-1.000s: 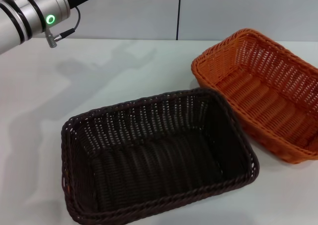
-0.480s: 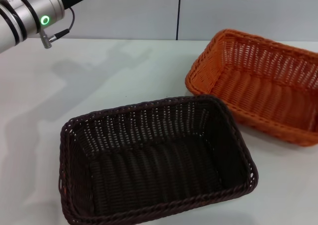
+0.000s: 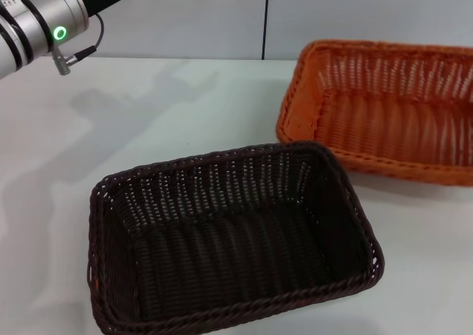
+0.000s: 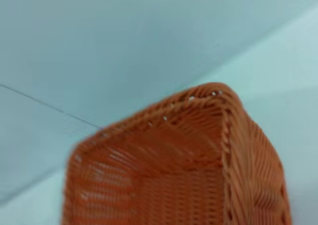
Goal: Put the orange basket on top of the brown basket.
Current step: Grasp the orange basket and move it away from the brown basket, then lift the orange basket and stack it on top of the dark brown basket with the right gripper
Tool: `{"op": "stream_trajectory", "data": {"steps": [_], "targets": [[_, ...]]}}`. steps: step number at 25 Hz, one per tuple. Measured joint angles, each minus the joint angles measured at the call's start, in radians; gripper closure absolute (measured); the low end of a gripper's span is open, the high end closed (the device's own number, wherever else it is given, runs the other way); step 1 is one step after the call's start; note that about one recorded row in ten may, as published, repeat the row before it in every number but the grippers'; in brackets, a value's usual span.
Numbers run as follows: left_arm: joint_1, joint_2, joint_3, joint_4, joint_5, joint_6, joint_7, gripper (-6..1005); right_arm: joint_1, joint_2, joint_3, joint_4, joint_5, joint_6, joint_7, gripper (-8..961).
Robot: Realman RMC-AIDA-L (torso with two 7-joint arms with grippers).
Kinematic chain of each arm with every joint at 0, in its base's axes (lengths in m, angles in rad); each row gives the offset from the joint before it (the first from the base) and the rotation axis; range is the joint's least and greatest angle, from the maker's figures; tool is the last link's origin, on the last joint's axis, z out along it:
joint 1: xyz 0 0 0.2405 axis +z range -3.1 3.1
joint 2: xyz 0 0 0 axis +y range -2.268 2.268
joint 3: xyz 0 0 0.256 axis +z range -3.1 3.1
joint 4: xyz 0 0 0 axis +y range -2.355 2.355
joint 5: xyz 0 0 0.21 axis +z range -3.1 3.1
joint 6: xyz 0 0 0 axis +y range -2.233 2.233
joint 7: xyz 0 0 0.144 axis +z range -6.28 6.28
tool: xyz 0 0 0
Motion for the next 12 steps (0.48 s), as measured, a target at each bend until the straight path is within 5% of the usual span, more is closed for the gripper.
{"op": "stream_trajectory", "data": {"steps": [5, 12], "targets": [[0.006, 0.000, -0.001, -0.003, -0.001, 0.000, 0.000, 170, -0.014, 0.009, -0.012, -0.012, 0.154, -0.011, -0.021, 673], [0.025, 0.002, -0.025, -0.014, -0.007, -0.007, -0.001, 170, -0.016, 0.007, -0.006, -0.043, 0.173, 0.028, -0.025, 674]]}}
